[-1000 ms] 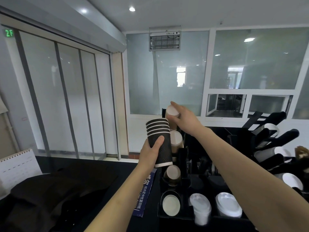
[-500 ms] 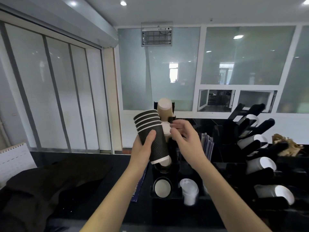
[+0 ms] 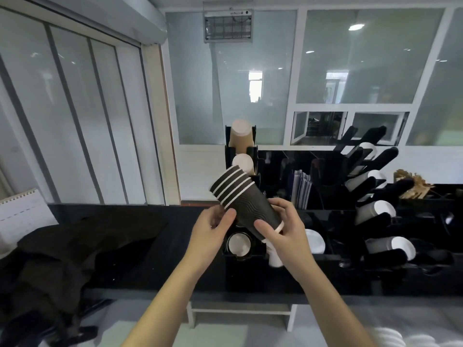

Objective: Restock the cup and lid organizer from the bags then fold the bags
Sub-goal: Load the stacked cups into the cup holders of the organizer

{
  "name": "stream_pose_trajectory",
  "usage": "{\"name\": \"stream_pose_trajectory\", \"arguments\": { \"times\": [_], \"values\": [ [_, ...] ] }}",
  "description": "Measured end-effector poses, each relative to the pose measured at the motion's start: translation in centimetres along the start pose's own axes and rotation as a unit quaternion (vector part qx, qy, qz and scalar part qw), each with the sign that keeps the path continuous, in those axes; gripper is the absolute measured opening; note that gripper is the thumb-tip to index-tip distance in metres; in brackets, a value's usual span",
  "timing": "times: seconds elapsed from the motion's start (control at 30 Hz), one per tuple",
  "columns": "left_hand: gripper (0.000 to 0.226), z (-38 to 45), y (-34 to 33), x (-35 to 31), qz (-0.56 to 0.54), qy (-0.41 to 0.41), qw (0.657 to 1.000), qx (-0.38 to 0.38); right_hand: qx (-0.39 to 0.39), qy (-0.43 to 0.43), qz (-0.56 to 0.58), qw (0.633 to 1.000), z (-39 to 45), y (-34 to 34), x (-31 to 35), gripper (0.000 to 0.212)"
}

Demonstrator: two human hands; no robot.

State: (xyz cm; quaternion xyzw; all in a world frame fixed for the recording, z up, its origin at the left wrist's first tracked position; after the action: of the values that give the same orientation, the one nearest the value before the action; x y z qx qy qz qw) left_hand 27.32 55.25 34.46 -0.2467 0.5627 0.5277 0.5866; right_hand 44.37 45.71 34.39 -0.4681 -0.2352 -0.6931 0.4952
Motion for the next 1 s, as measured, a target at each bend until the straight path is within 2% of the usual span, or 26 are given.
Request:
{"name": "stream_pose_trajectory", "arguments": {
  "times": [0.13,0.27,0.43,0.6,0.8,0.9,1.0],
  "values": [
    [0.021,-0.8,0.8,5.2,0.052,0.039,0.995,-0.070,-0.023,-0.010,-0.046,0.999,-1.2,2.4,-0.2,0.048],
    [0.028,-1.8,-0.3,7.8,0.072,0.084,0.993,-0.049,-0.021,-0.013,-0.138,0.990,-2.2,3.9,-0.2,0.050],
    [0.013,-1.7,-0.9,8.3,0.056,0.100,0.992,-0.051,-0.008,0.025,-0.271,0.962,-2.5,4.2,0.3,0.055],
    [0.006,-1.7,-0.8,8.7,0.028,0.102,0.993,-0.052,0.015,0.020,-0.321,0.947,-2.0,2.7,1.5,0.066],
    [0.012,-1.9,-0.8,8.8,0.003,0.107,0.993,-0.049,0.043,0.129,-0.385,0.913,-1.3,0.7,2.1,0.069],
    [0.010,-1.9,-0.9,8.9,0.006,0.102,0.994,-0.043,0.054,0.152,-0.388,0.908,-1.1,0.4,2.4,0.071],
    [0.018,-1.7,-0.9,9.1,0.014,0.101,0.994,-0.040,0.059,0.157,-0.377,0.911,-1.2,0.3,3.0,0.073]
  ]
}}
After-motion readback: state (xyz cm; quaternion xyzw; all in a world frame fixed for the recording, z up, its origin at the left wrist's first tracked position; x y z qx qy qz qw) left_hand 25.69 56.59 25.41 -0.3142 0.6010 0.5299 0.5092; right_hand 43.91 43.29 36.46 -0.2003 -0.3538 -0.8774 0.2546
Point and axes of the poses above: each hand's wrist, its own z-axis towards the middle knuckle, its own y-axis out of the back of the hand, x = y × z, the point moved 5 cm from there along z, towards the middle knuckle, and after that the axes turned 9 degrees about z, right-handed, at the moved point
